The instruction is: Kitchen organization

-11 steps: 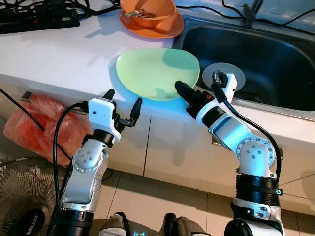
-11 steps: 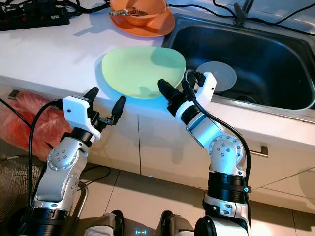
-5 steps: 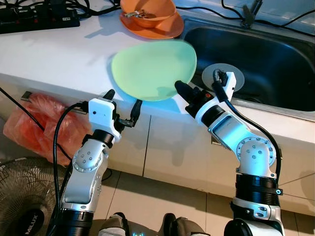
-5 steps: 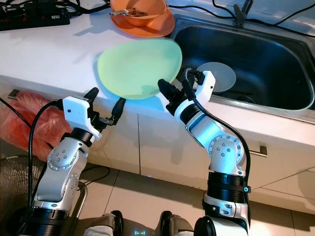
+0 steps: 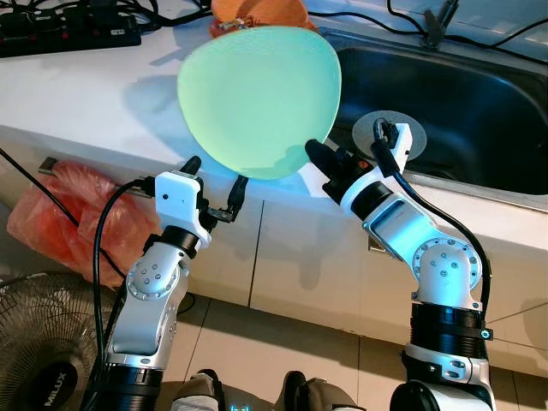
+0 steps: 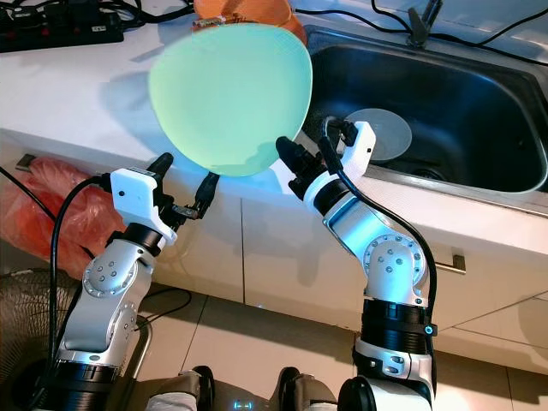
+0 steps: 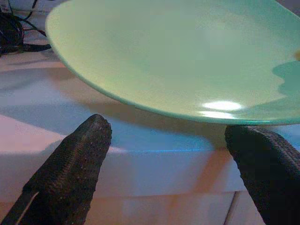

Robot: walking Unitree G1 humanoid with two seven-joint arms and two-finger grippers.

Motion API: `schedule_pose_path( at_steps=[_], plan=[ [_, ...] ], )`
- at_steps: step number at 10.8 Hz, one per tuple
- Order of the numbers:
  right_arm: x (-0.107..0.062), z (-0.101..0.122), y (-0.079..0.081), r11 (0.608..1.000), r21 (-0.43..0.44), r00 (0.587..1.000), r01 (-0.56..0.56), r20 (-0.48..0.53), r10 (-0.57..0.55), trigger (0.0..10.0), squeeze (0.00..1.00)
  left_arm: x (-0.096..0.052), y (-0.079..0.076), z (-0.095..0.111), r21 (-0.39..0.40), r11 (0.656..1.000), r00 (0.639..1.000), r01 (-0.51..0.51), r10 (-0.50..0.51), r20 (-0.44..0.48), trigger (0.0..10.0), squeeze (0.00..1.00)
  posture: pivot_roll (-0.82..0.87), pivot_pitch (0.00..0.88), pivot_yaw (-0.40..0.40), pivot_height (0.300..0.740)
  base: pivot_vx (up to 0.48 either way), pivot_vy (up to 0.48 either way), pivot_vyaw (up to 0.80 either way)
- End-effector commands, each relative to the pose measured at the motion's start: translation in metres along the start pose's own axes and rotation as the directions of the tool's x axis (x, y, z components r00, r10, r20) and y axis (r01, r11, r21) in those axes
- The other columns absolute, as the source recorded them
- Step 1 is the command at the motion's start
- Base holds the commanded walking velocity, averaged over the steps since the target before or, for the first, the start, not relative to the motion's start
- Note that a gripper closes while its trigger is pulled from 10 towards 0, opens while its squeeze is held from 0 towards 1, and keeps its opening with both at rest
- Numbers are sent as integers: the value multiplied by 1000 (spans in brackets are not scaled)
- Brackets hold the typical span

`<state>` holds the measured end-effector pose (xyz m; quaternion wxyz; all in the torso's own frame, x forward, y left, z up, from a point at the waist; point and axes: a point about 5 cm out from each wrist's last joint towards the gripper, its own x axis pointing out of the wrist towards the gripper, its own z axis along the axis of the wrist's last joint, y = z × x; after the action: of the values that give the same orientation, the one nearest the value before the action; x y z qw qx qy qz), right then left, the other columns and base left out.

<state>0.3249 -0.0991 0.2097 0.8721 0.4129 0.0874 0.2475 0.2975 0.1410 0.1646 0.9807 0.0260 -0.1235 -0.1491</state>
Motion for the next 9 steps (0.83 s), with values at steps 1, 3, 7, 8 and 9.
schedule_pose_path(
  at_steps=[1, 3, 7, 8, 9],
  plan=[
    [-3, -5, -17, 997, 28, 997, 78, -21, -77, 0, 0, 0, -4, 1, -4, 1000, 1000, 10, -10, 7, 10000, 0, 125, 211, -92, 740, 0, 0, 0],
    [-3, 1, -15, 996, 47, 997, 71, 13, -72, 0, 0, 0, -4, 1, -5, 1000, 1000, 11, -10, 6, 10000, 0, 125, 211, -92, 740, 0, 0, 0],
    [-1, 18, -8, 992, 116, 992, 51, 110, -64, 10000, 0, 1, -4, 1, -7, 1000, 1000, 9, -9, 7, 10000, 0, 126, 209, -92, 740, 0, 0, 0],
    [-2, 26, -7, 987, 153, 986, 48, 149, -71, 10000, 0, 1, -4, 1, -7, 1000, 1000, 9, -9, 7, 10000, 0, 126, 209, -92, 740, 0, 0, 0],
    [-2, 29, -6, 985, 166, 985, 42, 157, -68, 10000, 0, 1, -4, 1, -8, 1000, 1000, 9, -9, 7, 10000, 0, 124, 207, -91, 740, 0, 0, 0]
  ],
)
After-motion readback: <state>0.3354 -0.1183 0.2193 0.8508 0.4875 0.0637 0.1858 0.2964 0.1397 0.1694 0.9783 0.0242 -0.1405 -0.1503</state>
